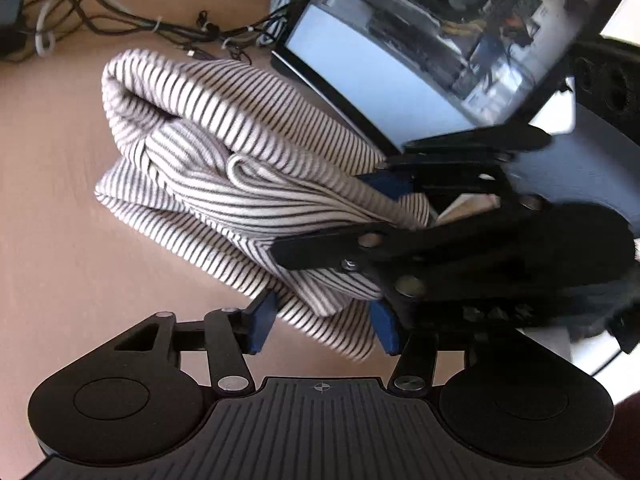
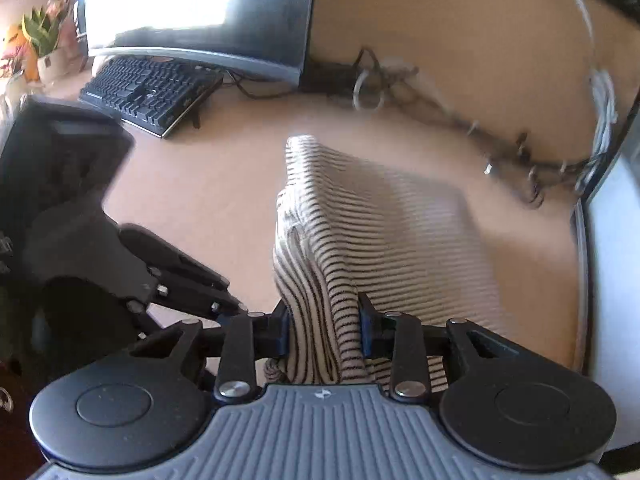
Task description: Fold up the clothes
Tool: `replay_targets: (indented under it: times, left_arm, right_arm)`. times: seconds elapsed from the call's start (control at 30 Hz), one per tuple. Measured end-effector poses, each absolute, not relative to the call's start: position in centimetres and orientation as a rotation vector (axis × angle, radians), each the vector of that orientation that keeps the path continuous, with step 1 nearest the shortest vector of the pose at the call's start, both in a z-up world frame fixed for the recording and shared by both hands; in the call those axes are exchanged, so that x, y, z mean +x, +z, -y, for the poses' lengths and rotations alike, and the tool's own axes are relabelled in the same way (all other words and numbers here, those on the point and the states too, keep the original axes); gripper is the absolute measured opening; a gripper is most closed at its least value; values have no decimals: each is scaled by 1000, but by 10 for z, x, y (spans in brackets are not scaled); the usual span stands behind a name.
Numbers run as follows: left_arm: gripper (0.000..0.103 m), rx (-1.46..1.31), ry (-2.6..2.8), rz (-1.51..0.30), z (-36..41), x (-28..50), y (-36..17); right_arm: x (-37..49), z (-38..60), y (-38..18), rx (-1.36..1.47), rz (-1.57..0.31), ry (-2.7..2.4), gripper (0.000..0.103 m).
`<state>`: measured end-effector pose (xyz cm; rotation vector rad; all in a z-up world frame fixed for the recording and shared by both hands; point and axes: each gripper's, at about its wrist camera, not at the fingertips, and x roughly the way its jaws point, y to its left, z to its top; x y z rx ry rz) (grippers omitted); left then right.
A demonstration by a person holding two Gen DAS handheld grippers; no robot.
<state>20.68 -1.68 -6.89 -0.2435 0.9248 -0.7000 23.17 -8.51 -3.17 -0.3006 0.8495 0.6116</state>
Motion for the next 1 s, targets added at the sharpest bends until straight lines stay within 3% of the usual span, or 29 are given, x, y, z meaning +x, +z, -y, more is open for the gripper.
replay_targets:
  times: [0.2, 0.5, 0.57, 0.67, 0.7, 0.8, 1.0]
  left_arm:
    - [66, -214, -626, -920, 11, 204, -60]
    - [83, -96, -568, -849, -15, 192, -34]
    - [83, -126, -544, -825, -40, 189, -25]
    - [83, -298, -522, -772, -72, 200, -6]
    - [83, -333, -537, -745, -71, 207, 1]
    - [84, -415, -599, -689, -58, 233, 10]
    - [84, -447, -545, -842, -25, 285, -30]
  right_arm:
    - [234, 95, -35, -254, -846, 626, 37]
    - [240, 94, -37, -151, -847, 646, 55]
    - [240, 94, -38, -130, -843, 643, 61]
    - [228, 86, -44, -141, -804, 643, 81]
    - [224, 79, -47, -162, -788, 645, 90]
    - [210, 57, -57, -291, -737, 636, 102]
    - [202, 70, -43, -334, -682, 664, 103]
